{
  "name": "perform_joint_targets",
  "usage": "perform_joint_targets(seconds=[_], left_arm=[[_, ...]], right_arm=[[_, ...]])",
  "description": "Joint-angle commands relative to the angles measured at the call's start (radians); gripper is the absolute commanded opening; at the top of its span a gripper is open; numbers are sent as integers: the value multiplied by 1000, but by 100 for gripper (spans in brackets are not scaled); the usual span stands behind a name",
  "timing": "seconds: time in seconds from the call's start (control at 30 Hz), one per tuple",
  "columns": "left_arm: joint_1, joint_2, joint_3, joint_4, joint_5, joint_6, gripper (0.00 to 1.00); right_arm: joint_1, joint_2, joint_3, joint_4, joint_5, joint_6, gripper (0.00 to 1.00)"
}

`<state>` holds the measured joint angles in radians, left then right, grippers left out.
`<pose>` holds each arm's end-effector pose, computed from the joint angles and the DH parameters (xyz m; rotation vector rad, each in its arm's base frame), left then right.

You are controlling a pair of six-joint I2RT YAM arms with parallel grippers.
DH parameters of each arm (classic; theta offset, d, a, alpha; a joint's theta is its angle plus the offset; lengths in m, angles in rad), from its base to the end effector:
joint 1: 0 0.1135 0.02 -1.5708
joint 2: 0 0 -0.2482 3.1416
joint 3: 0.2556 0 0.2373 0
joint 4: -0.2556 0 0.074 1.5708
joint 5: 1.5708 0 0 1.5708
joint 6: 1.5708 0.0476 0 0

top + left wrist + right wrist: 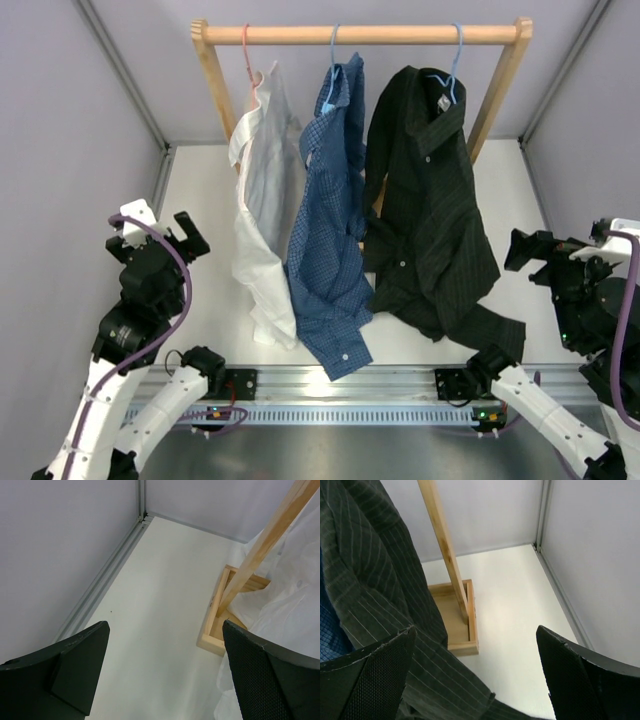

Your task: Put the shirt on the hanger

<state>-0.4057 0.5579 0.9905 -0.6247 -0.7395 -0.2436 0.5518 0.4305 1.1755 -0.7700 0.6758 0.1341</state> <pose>0.1044 -0.0099 0.3748 -0.3880 1.6708 0.1706 0.0443 -0.0077 0.4141 0.1925 1.5786 -0.0044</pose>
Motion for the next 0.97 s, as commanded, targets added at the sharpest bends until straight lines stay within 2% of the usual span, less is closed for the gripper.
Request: perform_joint_targets(seconds=[0.0,0.13,0.27,0.63,0.93], left_arm=[[8,-30,3,7,9,7,98],[5,-148,-29,-50,0,27,98],[-2,-233,-59,-53,60,41,98],[-7,-230,-79,-56,169,63,98],[-7,-219,-59,-66,163,70,98]], right_arm=[[-1,-38,-7,-116,-10,53,99],[-1,-62,-8,-141,-25,49,99],[0,-72,-10,-141,-31,50,99],[-1,-41,-46,-115,-31,48,99],[-1,-33,-77,-71,-18,39,100]])
